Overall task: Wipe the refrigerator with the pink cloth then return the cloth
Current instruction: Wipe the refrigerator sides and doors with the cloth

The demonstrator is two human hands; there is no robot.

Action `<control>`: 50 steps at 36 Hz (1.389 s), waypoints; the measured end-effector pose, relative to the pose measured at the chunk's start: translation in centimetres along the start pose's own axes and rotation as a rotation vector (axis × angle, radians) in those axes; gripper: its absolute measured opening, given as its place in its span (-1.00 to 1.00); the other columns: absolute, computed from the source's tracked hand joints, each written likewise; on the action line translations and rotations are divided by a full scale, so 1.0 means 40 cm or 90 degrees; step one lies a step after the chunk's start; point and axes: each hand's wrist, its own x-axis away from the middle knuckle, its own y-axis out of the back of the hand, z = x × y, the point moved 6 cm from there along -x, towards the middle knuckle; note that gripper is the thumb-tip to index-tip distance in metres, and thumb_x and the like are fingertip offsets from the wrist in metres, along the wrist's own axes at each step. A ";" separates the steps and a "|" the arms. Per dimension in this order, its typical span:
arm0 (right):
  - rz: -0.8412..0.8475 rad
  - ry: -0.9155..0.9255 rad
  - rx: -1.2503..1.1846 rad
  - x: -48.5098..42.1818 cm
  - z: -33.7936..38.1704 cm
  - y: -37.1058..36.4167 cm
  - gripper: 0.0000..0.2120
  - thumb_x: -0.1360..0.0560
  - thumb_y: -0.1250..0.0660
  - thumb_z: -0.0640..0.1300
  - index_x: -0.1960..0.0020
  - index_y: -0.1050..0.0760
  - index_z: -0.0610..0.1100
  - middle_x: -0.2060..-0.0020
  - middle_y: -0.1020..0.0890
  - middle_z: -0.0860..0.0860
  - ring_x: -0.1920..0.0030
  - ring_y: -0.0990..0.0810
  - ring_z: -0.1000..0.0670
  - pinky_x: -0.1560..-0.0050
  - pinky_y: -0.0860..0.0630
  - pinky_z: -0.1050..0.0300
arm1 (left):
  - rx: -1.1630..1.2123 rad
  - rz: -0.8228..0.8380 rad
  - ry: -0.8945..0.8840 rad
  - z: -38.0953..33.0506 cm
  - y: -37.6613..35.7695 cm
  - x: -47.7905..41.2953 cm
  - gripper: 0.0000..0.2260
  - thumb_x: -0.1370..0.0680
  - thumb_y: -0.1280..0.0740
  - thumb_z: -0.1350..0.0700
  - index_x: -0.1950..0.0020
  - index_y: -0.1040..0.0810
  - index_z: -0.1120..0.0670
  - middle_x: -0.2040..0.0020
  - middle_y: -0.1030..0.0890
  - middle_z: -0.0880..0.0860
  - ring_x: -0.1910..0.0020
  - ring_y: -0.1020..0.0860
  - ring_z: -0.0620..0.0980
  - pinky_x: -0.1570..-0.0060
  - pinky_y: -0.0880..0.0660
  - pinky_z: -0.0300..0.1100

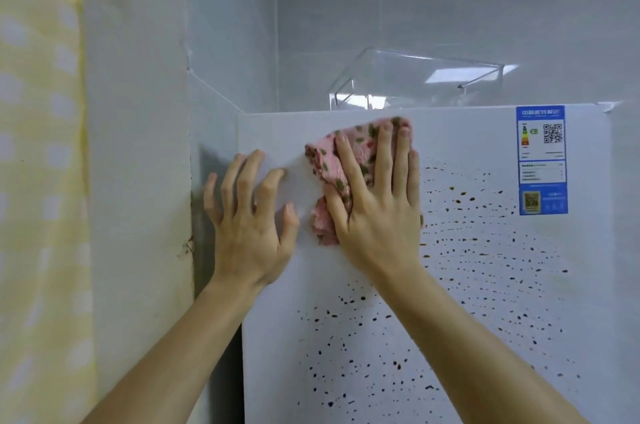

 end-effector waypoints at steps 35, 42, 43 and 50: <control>0.053 0.049 0.018 0.126 -0.237 0.048 -0.37 -0.69 -0.06 0.31 -0.69 -0.13 0.11 -0.70 -0.02 -0.18 -0.69 0.06 -0.26 -0.68 0.05 -0.23 | 0.053 -0.005 -0.001 -0.086 -0.014 -0.029 -0.50 -0.59 -0.26 -0.02 -0.51 -0.43 0.15 -0.64 -0.25 0.21 -0.66 -0.15 0.22 -0.63 -0.03 0.20; 0.004 -0.058 0.005 -0.037 -0.285 0.051 -0.33 -0.67 -0.02 0.37 -0.70 -0.07 0.14 -0.69 0.01 -0.22 -0.69 0.08 -0.27 -0.68 0.13 -0.20 | 0.036 -0.027 -0.006 -0.084 -0.014 -0.027 -0.45 -0.62 -0.28 -0.14 -0.55 -0.43 0.08 -0.63 -0.28 0.21 -0.64 -0.19 0.23 -0.63 -0.05 0.21; 0.001 -0.072 0.005 -0.063 -0.293 0.052 -0.34 -0.67 0.00 0.38 -0.70 -0.08 0.15 -0.69 0.01 -0.21 -0.69 0.08 -0.26 -0.68 0.15 -0.18 | 0.034 -0.026 -0.012 -0.083 -0.013 -0.026 -0.45 -0.63 -0.28 -0.15 -0.57 -0.43 0.07 -0.63 -0.28 0.21 -0.65 -0.19 0.23 -0.63 -0.05 0.21; -0.022 -0.064 0.003 -0.002 -0.314 0.060 -0.39 -0.71 -0.08 0.28 -0.70 -0.12 0.11 -0.69 -0.02 -0.20 -0.69 0.06 -0.26 -0.67 0.05 -0.25 | 0.027 -0.023 -0.008 -0.088 -0.016 -0.022 -0.49 -0.65 -0.28 -0.13 -0.53 -0.48 0.09 -0.63 -0.29 0.21 -0.64 -0.19 0.23 -0.62 -0.07 0.23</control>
